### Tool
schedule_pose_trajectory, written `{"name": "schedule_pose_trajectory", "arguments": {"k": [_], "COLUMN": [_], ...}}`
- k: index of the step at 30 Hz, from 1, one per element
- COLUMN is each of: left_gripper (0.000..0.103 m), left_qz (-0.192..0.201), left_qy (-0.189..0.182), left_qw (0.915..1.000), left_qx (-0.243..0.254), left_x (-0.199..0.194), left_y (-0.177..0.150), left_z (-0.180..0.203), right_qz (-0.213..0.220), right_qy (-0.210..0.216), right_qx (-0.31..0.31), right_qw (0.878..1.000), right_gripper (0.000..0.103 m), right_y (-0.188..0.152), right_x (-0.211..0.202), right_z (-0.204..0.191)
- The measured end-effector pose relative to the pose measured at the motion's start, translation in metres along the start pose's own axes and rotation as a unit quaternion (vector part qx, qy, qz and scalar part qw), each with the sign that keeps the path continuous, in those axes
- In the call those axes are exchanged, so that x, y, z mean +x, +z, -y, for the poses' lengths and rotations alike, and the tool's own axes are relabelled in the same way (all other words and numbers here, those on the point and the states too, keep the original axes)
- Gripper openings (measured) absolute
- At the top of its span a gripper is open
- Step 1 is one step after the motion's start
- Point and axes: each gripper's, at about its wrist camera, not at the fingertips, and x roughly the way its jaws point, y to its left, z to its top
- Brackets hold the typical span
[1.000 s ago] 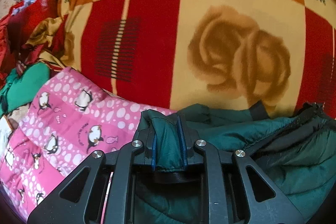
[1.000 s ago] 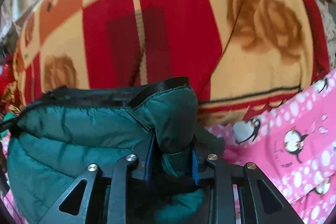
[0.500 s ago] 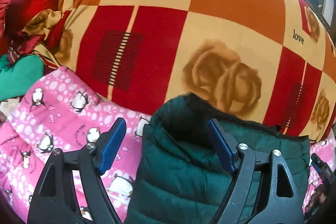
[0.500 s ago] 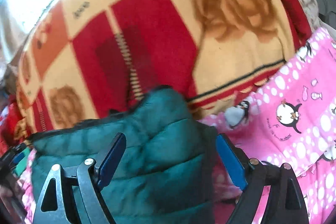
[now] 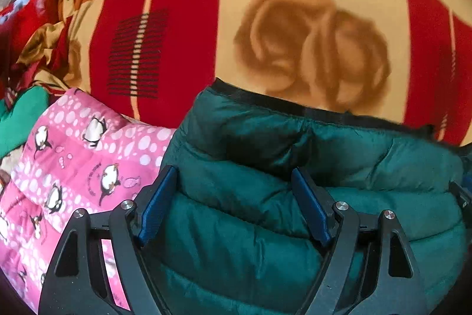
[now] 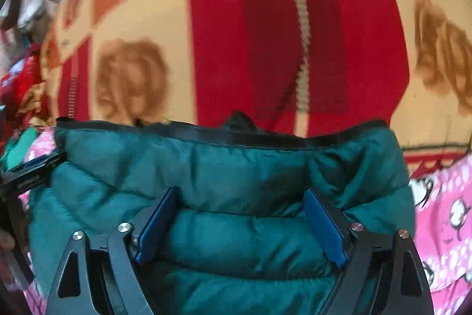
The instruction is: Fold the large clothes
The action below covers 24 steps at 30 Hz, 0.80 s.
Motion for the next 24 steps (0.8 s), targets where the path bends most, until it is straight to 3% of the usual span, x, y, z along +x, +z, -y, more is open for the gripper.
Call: {"name": "schedule_pose_trajectory", "arguments": {"k": [8,11,15,17,19,24], "left_gripper": [0.082,0.082,0.082,0.082,0.082,0.082], "left_qz": [0.011,0.011,0.018,0.021,0.023,0.024], "left_qy": [-0.001,-0.006,-0.007,-0.010,-0.011,0.007], "left_qw": [0.9999,0.9999,0.9998,0.9997,0.9996,0.9997], "left_qx": [-0.003,-0.006,-0.004,-0.008,-0.010,0.001], "left_x": [0.019,0.020,0.018,0.017,0.017,0.001], "left_y": [-0.003,-0.005,-0.008,-0.009,-0.009,-0.011], "left_z": [0.005,0.003,0.002,0.000,-0.001,0.003], "right_qz": [0.005,0.004,0.039,0.046,0.036,0.015], "right_qy": [-0.031,-0.026,-0.003,-0.012,-0.034,-0.040], "right_qx": [0.002,0.006,0.008,0.004,0.007,0.008], "right_qw": [1.000,1.000,0.999,0.999,0.999,0.999], "right_gripper": [0.090,0.090,0.090,0.090,0.090,0.090], "right_y": [-0.003,-0.003,-0.018,-0.028,-0.039,-0.045], "right_x": [0.019,0.003,-0.043,-0.055,-0.050,-0.032], "right_z": [-0.003,-0.007,-0.011,-0.007,0.001,0.002]}}
